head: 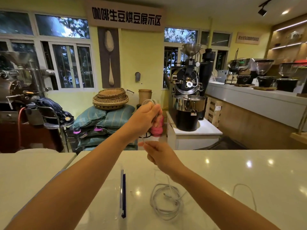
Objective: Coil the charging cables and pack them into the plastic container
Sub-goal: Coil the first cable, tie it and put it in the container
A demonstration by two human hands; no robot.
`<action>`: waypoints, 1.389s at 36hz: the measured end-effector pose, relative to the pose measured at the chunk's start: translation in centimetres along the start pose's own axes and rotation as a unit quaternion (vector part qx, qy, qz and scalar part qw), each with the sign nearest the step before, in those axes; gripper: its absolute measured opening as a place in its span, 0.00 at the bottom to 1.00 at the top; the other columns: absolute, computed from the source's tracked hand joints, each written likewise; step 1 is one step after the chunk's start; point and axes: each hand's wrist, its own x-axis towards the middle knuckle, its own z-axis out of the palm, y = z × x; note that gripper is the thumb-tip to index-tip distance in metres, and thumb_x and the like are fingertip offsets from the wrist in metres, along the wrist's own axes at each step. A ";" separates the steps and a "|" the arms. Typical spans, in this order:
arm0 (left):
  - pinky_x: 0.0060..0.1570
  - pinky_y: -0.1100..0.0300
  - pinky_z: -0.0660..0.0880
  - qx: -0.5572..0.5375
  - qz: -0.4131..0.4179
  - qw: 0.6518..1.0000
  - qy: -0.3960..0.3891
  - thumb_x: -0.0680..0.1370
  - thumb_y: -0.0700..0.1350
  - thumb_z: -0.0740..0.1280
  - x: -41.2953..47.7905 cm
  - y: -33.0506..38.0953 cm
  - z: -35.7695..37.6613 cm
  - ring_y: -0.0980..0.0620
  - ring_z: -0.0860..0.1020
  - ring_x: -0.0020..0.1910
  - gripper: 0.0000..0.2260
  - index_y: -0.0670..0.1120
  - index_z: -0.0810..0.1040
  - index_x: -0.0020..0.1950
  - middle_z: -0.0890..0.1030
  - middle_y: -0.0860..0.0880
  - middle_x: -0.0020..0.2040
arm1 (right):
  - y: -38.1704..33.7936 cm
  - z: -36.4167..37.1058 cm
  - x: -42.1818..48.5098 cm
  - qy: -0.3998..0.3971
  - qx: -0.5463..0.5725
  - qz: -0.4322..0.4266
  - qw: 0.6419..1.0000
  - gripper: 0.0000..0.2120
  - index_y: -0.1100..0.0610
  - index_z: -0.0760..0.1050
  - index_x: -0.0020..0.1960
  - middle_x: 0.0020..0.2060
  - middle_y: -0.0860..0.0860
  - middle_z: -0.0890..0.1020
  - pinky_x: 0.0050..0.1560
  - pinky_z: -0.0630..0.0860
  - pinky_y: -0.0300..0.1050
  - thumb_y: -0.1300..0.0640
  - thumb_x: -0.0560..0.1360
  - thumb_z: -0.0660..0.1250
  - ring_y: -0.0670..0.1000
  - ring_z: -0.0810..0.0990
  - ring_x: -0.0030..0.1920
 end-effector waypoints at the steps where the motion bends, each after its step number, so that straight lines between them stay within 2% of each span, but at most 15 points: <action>1: 0.29 0.72 0.69 0.026 0.007 1.000 0.016 0.81 0.39 0.50 0.0 -0.2 -0.2 0.61 0.67 0.21 0.15 0.44 0.66 0.35 0.69 0.48 0.27 | -0.3 -0.2 -0.2 -0.008 -0.009 -0.007 1.000 0.12 0.59 0.77 0.55 0.19 0.43 0.64 0.23 0.59 0.28 0.58 0.79 0.55 0.40 0.63 0.18; 3: 0.30 0.74 0.68 0.046 0.015 0.998 0.038 0.81 0.39 0.50 -0.1 -0.5 -0.4 0.62 0.68 0.21 0.15 0.44 0.66 0.35 0.68 0.47 0.28 | -1.2 -0.7 -0.5 -0.029 -0.049 -0.018 0.998 0.12 0.59 0.77 0.48 0.22 0.47 0.65 0.27 0.61 0.33 0.58 0.79 0.56 0.40 0.63 0.20; 6: 0.28 0.73 0.67 0.112 0.021 0.992 0.052 0.81 0.39 0.51 -0.4 -1.0 -0.5 0.63 0.68 0.22 0.16 0.44 0.66 0.33 0.69 0.48 0.28 | -2.5 -1.7 -0.7 -0.036 -0.167 -0.052 0.984 0.15 0.67 0.76 0.50 0.31 0.54 0.72 0.35 0.65 0.40 0.56 0.78 0.57 0.47 0.68 0.31; 10: 0.30 0.72 0.67 0.185 0.022 0.981 0.046 0.81 0.41 0.52 -0.9 -2.0 -0.8 0.62 0.69 0.24 0.16 0.47 0.66 0.32 0.70 0.50 0.28 | -4.1 -3.8 -0.7 -0.033 -0.269 -0.082 0.959 0.11 0.60 0.78 0.49 0.30 0.43 0.72 0.33 0.65 0.35 0.55 0.77 0.60 0.42 0.69 0.31; 13: 0.29 0.71 0.66 0.189 0.014 0.981 0.030 0.80 0.41 0.52 -1.3 -2.3 -0.9 0.61 0.69 0.25 0.17 0.47 0.67 0.32 0.71 0.50 0.28 | -5.4 -5.3 -0.4 -0.021 -0.295 -0.100 0.950 0.09 0.59 0.79 0.45 0.30 0.43 0.73 0.35 0.70 0.36 0.55 0.75 0.63 0.42 0.71 0.31; 19: 0.29 0.64 0.66 0.110 -0.024 0.991 -0.065 0.80 0.40 0.53 -2.7 -2.3 -0.3 0.61 0.68 0.22 0.16 0.47 0.66 0.32 0.70 0.52 0.27 | -8.0 -7.6 0.5 0.015 -0.401 -0.144 0.905 0.11 0.52 0.72 0.31 0.28 0.45 0.73 0.39 0.76 0.46 0.50 0.68 0.70 0.44 0.71 0.30; 22: 0.30 0.61 0.65 0.037 -0.048 0.993 -0.100 0.80 0.40 0.51 -3.2 -2.2 -0.5 0.61 0.66 0.21 0.15 0.45 0.69 0.35 0.71 0.54 0.21 | -8.9 -8.3 0.9 0.027 -0.450 -0.176 0.875 0.15 0.55 0.72 0.32 0.27 0.46 0.72 0.38 0.76 0.47 0.44 0.63 0.71 0.46 0.70 0.29; 25: 0.27 0.66 0.66 -0.010 -0.062 0.990 -0.129 0.81 0.43 0.50 -3.8 -2.2 -0.7 0.59 0.66 0.22 0.16 0.44 0.72 0.37 0.71 0.54 0.21 | -9.5 -9.2 1.4 0.024 -0.462 -0.219 0.859 0.15 0.58 0.75 0.36 0.29 0.48 0.75 0.41 0.77 0.47 0.46 0.63 0.72 0.51 0.75 0.32; 27: 0.26 0.68 0.66 -0.057 -0.073 0.985 -0.147 0.80 0.44 0.51 -4.1 -2.0 -0.8 0.58 0.66 0.22 0.16 0.45 0.73 0.37 0.70 0.54 0.22 | -9.8 -9.9 1.8 0.019 -0.437 -0.236 0.868 0.13 0.60 0.76 0.37 0.30 0.49 0.76 0.39 0.76 0.42 0.50 0.64 0.73 0.57 0.79 0.36; 30: 0.26 0.65 0.66 -0.127 -0.070 0.974 -0.175 0.77 0.47 0.55 -4.3 -1.4 -0.8 0.57 0.66 0.23 0.16 0.47 0.74 0.32 0.69 0.55 0.23 | -9.7 -10.5 2.4 0.005 -0.339 -0.222 0.914 0.07 0.52 0.74 0.32 0.29 0.47 0.76 0.37 0.73 0.38 0.56 0.65 0.73 0.60 0.78 0.38; 34: 0.25 0.66 0.67 -0.205 -0.053 0.960 -0.185 0.76 0.47 0.53 -4.2 -0.3 -0.5 0.58 0.65 0.21 0.17 0.48 0.73 0.29 0.68 0.55 0.23 | -8.6 -11.0 3.2 -0.014 -0.148 -0.194 0.970 0.10 0.51 0.76 0.33 0.24 0.43 0.79 0.30 0.71 0.26 0.65 0.68 0.69 0.42 0.76 0.29; 36: 0.25 0.67 0.67 -0.232 -0.045 0.954 -0.186 0.76 0.48 0.52 -4.1 0.2 -0.4 0.58 0.65 0.21 0.17 0.48 0.72 0.30 0.68 0.55 0.22 | -7.2 -10.8 3.5 -0.030 -0.053 -0.167 0.984 0.10 0.52 0.78 0.33 0.22 0.44 0.79 0.26 0.68 0.26 0.65 0.70 0.67 0.40 0.72 0.24; 41: 0.22 0.67 0.66 -0.299 -0.035 0.938 -0.174 0.76 0.48 0.52 -3.4 1.0 0.1 0.59 0.63 0.19 0.18 0.47 0.71 0.29 0.66 0.56 0.21 | -3.1 -8.3 4.4 -0.023 0.123 -0.109 0.986 0.06 0.54 0.78 0.38 0.21 0.45 0.76 0.23 0.61 0.33 0.53 0.68 0.64 0.41 0.67 0.22; 46: 0.25 0.65 0.63 -0.330 -0.014 0.936 -0.123 0.76 0.49 0.54 -2.2 1.3 0.5 0.58 0.64 0.20 0.15 0.46 0.69 0.31 0.67 0.54 0.22 | -0.6 -4.0 4.6 0.012 0.187 -0.049 0.981 0.23 0.50 0.80 0.28 0.21 0.46 0.76 0.25 0.67 0.36 0.65 0.77 0.57 0.43 0.70 0.22; 50: 0.26 0.66 0.66 -0.273 -0.007 0.960 -0.063 0.79 0.47 0.50 -0.9 1.3 0.0 0.57 0.66 0.21 0.16 0.45 0.68 0.34 0.69 0.54 0.22 | -0.6 -1.3 3.6 -0.009 0.204 -0.012 0.979 0.16 0.54 0.71 0.34 0.19 0.45 0.74 0.22 0.62 0.34 0.58 0.79 0.55 0.41 0.66 0.20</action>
